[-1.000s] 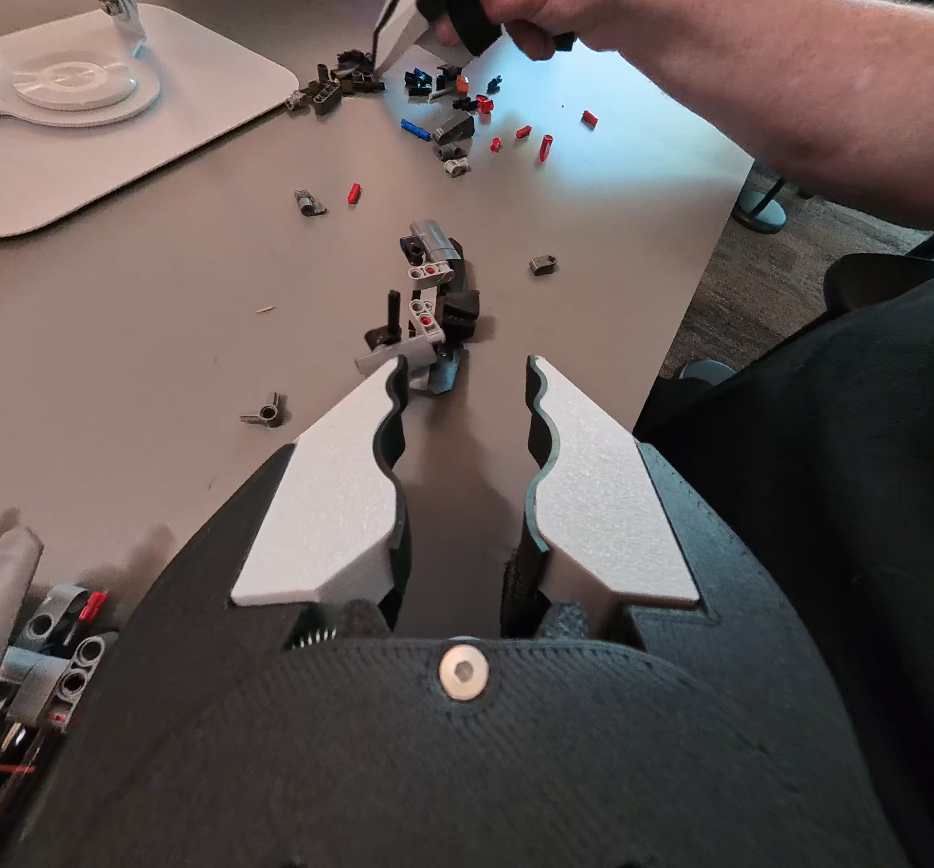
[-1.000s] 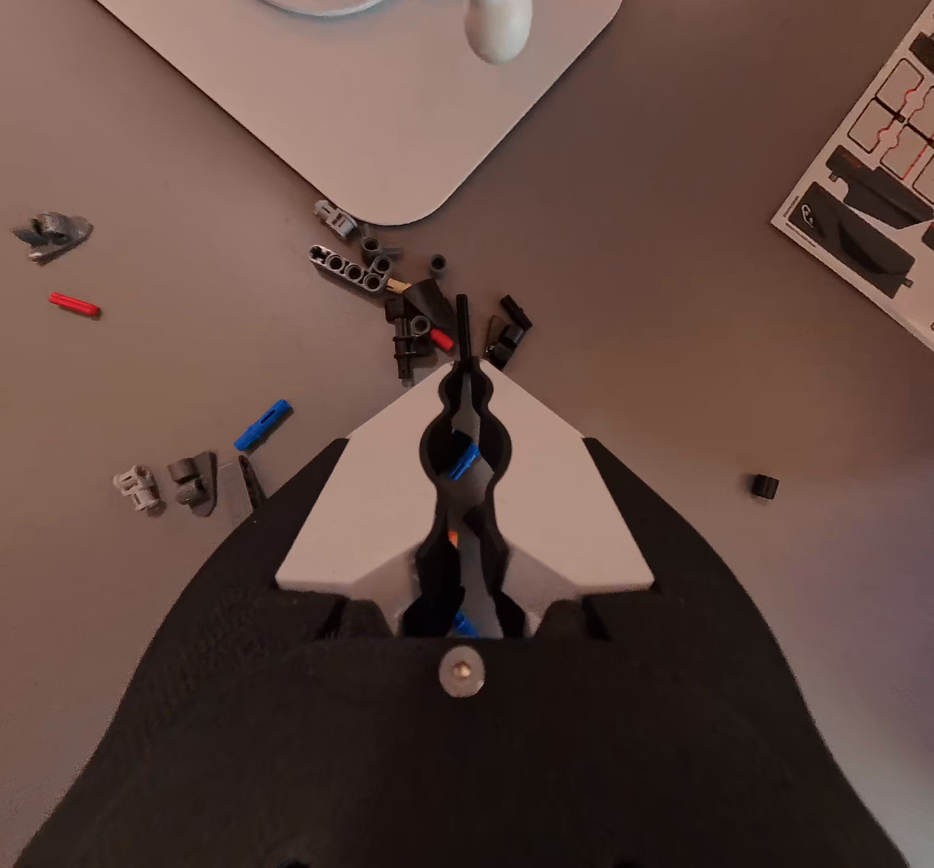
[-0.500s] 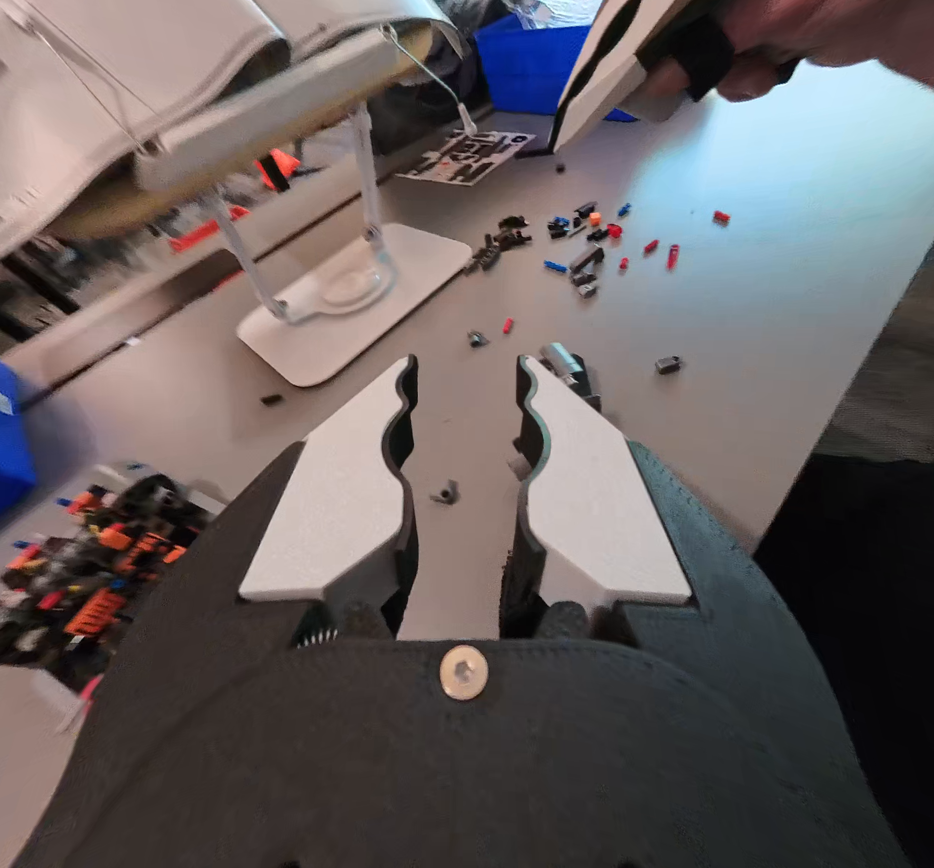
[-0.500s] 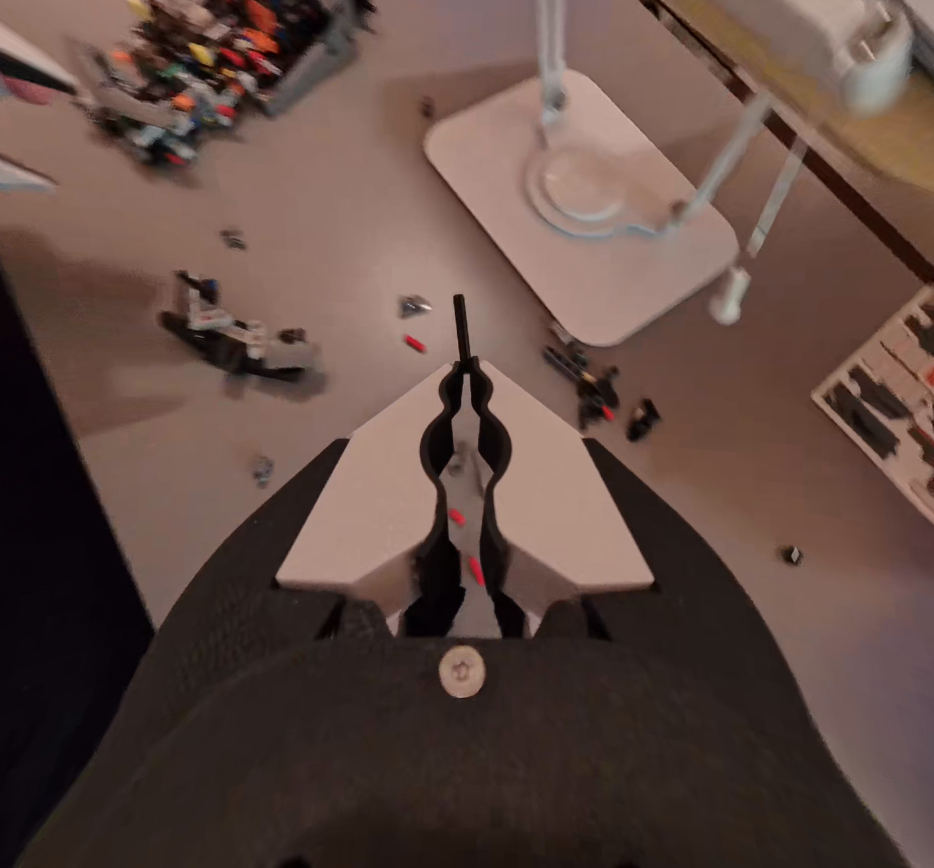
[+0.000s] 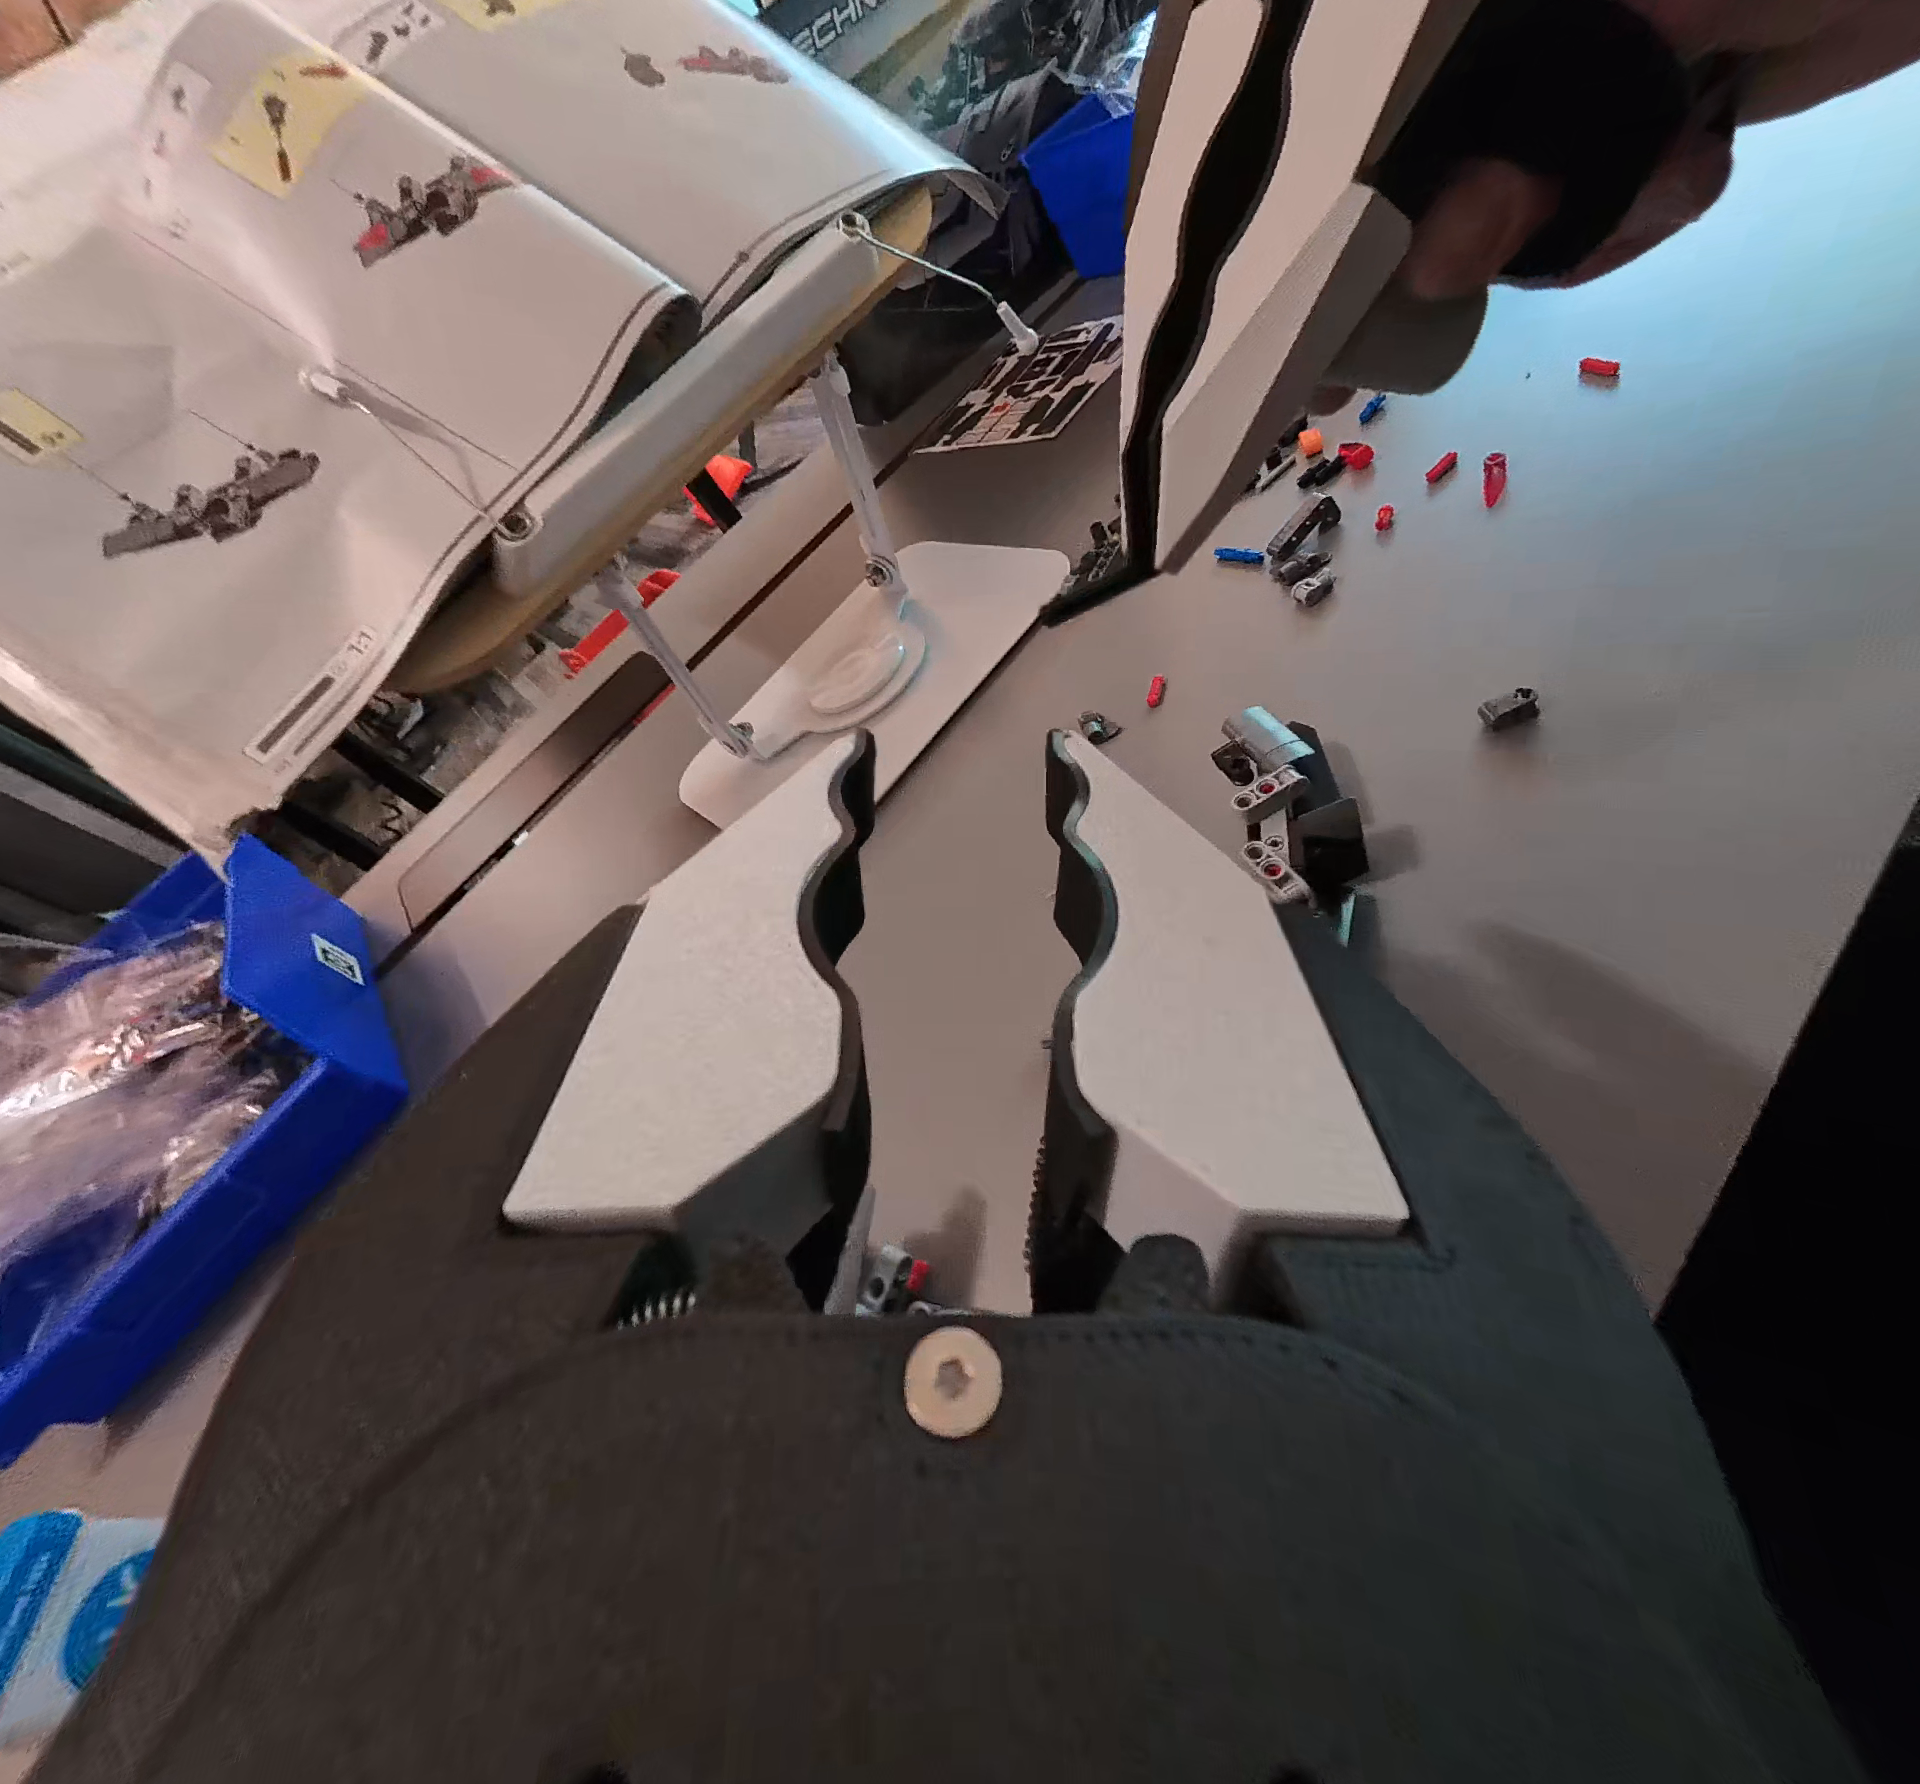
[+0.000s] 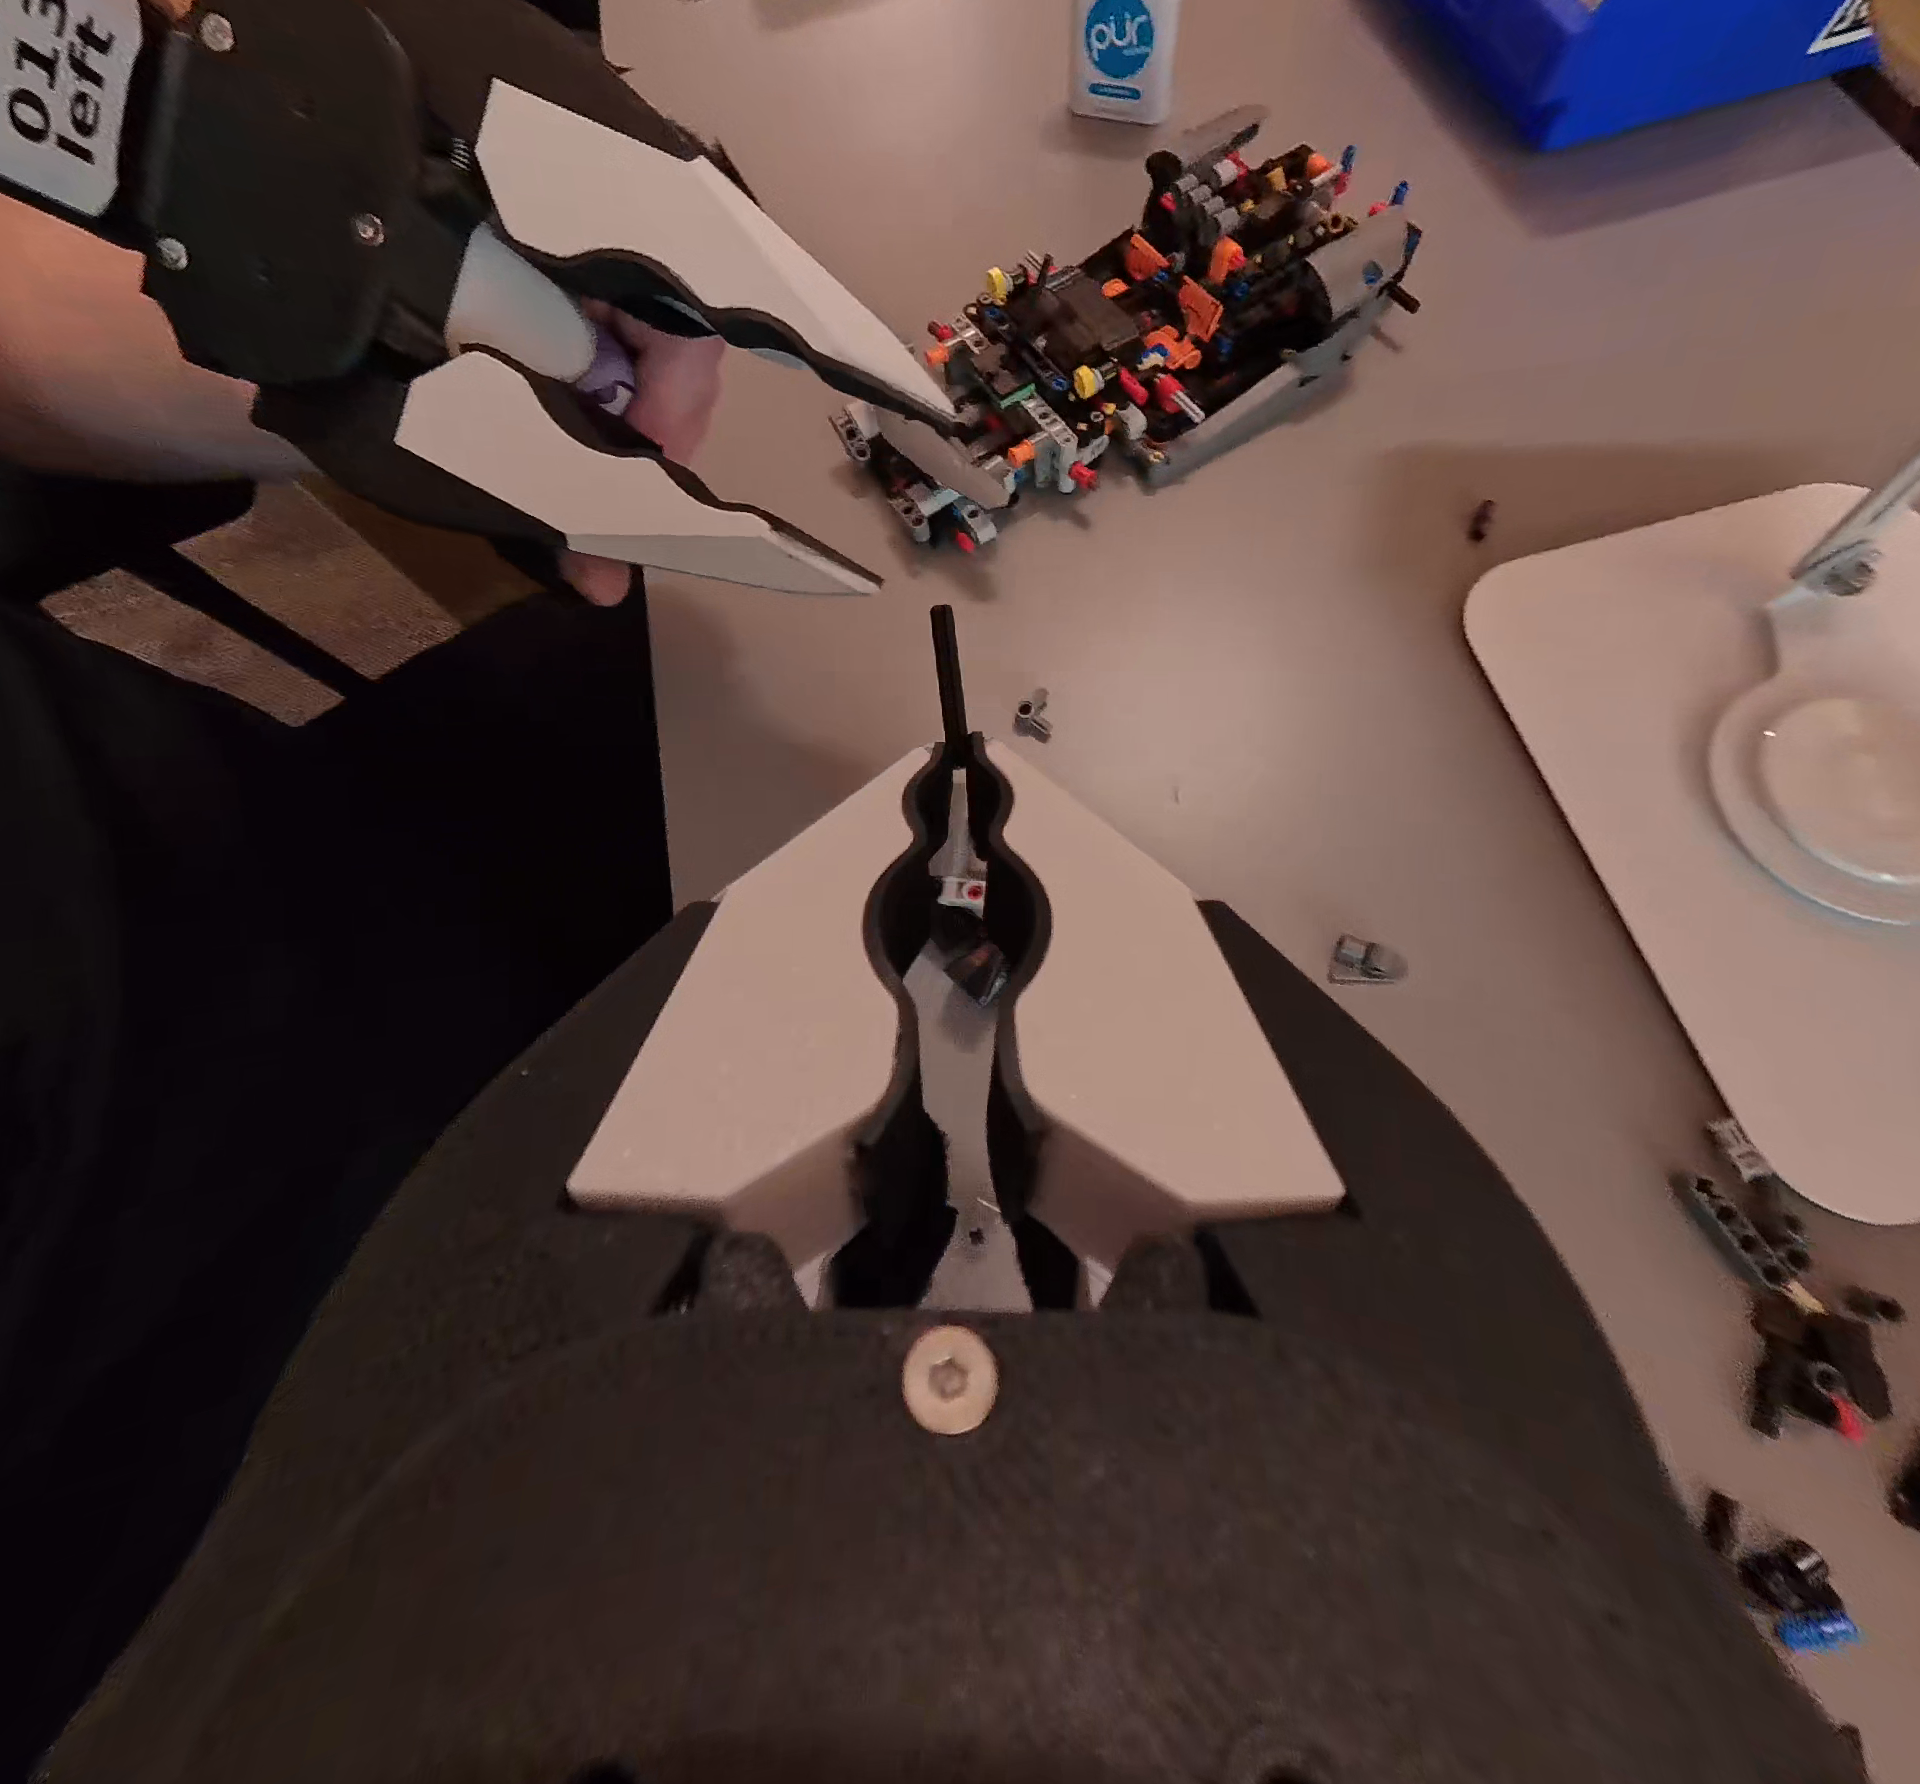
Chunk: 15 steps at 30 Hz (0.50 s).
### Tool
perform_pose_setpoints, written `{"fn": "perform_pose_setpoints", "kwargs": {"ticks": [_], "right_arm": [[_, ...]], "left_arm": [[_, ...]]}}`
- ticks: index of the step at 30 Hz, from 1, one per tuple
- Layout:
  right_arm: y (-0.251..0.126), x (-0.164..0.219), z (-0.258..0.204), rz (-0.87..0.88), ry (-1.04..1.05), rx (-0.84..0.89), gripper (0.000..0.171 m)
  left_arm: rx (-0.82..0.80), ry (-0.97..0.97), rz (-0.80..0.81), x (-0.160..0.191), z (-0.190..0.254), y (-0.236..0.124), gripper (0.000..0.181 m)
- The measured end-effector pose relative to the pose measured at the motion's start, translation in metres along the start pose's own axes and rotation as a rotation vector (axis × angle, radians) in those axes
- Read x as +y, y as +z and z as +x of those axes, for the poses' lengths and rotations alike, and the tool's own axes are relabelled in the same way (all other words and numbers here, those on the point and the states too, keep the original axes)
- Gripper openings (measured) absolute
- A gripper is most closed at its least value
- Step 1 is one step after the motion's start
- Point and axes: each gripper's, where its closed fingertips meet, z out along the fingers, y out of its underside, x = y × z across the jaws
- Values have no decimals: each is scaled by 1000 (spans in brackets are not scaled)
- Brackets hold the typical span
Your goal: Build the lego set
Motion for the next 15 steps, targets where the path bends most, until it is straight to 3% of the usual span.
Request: {"fn": "perform_pose_setpoints", "kwargs": {"ticks": [12, 15], "right_arm": [[3, -4, -10, -22, 55, -87, 0], [3, -4, -7, -34, 59, -81, 0]], "left_arm": [[-13, 233, 65, -15, -5, 8, 27], [17, 311, 70, -17, 3, 12, 18]]}}
